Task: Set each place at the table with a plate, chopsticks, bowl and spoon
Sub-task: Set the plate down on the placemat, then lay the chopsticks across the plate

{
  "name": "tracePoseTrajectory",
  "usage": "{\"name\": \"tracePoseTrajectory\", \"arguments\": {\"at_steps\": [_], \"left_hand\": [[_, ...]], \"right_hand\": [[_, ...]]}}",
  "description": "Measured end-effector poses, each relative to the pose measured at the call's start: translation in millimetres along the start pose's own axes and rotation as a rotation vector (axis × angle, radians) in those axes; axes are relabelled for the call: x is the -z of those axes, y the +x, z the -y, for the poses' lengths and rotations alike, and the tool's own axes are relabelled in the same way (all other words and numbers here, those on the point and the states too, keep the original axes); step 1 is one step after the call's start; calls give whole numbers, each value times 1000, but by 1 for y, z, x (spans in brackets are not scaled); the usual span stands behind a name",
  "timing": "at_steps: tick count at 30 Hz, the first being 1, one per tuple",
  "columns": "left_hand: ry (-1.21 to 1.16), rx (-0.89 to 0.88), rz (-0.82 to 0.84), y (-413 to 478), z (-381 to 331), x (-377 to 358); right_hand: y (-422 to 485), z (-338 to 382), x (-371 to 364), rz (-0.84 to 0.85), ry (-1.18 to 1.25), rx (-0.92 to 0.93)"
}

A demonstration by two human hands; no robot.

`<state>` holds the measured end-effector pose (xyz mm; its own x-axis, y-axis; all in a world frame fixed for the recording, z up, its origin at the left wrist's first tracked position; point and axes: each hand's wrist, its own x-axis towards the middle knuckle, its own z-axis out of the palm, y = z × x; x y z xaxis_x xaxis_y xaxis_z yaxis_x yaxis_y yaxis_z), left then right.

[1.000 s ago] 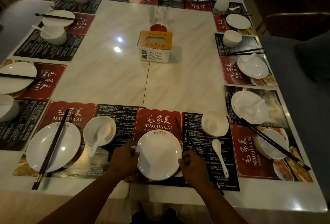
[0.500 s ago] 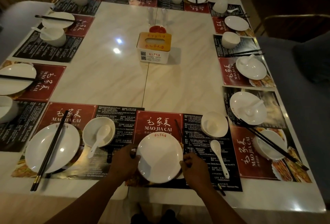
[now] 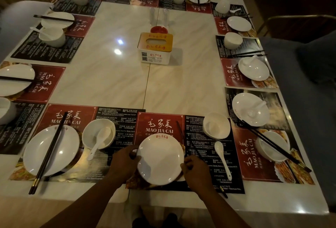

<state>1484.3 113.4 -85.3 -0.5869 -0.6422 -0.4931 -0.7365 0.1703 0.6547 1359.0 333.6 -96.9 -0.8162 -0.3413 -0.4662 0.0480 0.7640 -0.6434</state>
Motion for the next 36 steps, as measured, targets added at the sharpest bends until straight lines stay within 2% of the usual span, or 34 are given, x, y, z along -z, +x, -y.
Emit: {"name": "tracePoseTrajectory", "arguments": {"at_steps": [10,12,15,20,26,32,36], "left_hand": [[51,-41,0,2,2,-1],[57,-53,-8,3,2,-2],[121,-86,-81,5,1,-1],[202,-244,-180,5,-27,-10],[57,-215,30,9,-72,-44],[-270,-135,45,12,-95,-56],[-378,-64,32,13,-90,-50]], "right_hand": [[-1,-3,1,-31,-23,20],[-1,-8,4,-123,-101,90],[1,-22,9,-245,-345,195],[6,-31,14,-136,-452,208],[4,-11,23,-132,-335,211],[-17,19,21,-51,-235,340],[-25,25,7,-2,-205,376]]}}
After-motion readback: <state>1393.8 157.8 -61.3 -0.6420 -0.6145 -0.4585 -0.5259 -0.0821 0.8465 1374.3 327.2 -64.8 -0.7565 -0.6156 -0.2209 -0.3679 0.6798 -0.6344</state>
